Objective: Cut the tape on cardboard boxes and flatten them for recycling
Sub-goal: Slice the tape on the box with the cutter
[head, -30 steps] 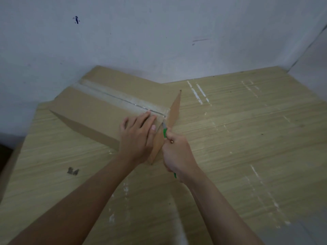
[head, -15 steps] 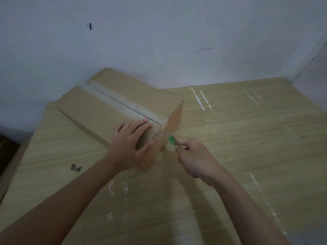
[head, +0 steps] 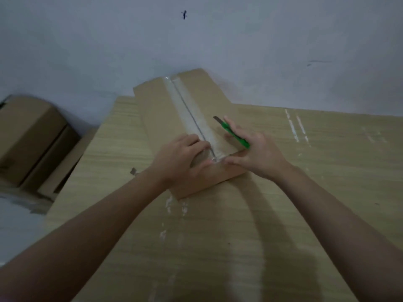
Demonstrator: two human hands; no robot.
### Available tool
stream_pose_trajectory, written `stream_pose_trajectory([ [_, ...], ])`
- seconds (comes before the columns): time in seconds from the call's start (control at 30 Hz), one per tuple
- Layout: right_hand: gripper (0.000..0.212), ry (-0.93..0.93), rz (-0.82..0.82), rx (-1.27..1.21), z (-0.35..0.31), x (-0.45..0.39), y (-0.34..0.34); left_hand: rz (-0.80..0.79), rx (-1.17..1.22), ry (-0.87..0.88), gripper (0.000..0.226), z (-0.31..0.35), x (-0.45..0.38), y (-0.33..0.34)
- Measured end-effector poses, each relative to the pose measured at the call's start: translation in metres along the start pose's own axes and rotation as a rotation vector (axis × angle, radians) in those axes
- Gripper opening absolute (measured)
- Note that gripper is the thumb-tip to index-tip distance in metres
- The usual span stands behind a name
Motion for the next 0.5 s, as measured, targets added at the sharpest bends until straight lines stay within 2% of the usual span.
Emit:
stream_pose_trajectory([
  [0.13,0.092,-0.021,-0.018,-0.091,0.010,-0.006,0.002,-0.012,-0.148,0.194,0.039,0.005,0.001,0.005],
  [0.23,0.081,-0.073,0.002,-0.097,0.011,-0.006,0.005,0.043,-0.293,0.335,0.032,0.005,0.000,0.005],
  [0.3,0.076,-0.090,0.026,-0.064,0.012,-0.006,0.007,0.094,-0.318,0.364,0.025,0.004,-0.001,-0.002],
  [0.37,0.066,-0.147,0.110,0.029,0.009,-0.005,0.007,0.160,-0.277,0.331,0.024,0.002,-0.003,-0.013],
  [0.43,0.057,-0.190,0.275,0.082,0.008,-0.001,0.003,0.201,-0.202,0.290,0.026,-0.001,-0.005,-0.022],
  [0.5,0.051,-0.137,0.412,-0.020,0.011,0.001,-0.003,0.194,-0.155,0.259,0.022,-0.006,-0.005,-0.027],
])
Point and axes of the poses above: each hand's wrist, its own x-axis away from the middle knuckle, its own y-axis out of the palm, z = x × y, the point moved 5 cm from there along -x, towards the middle knuckle, and after that the axes turned 7 degrees about -y, right-handed, at the moved point
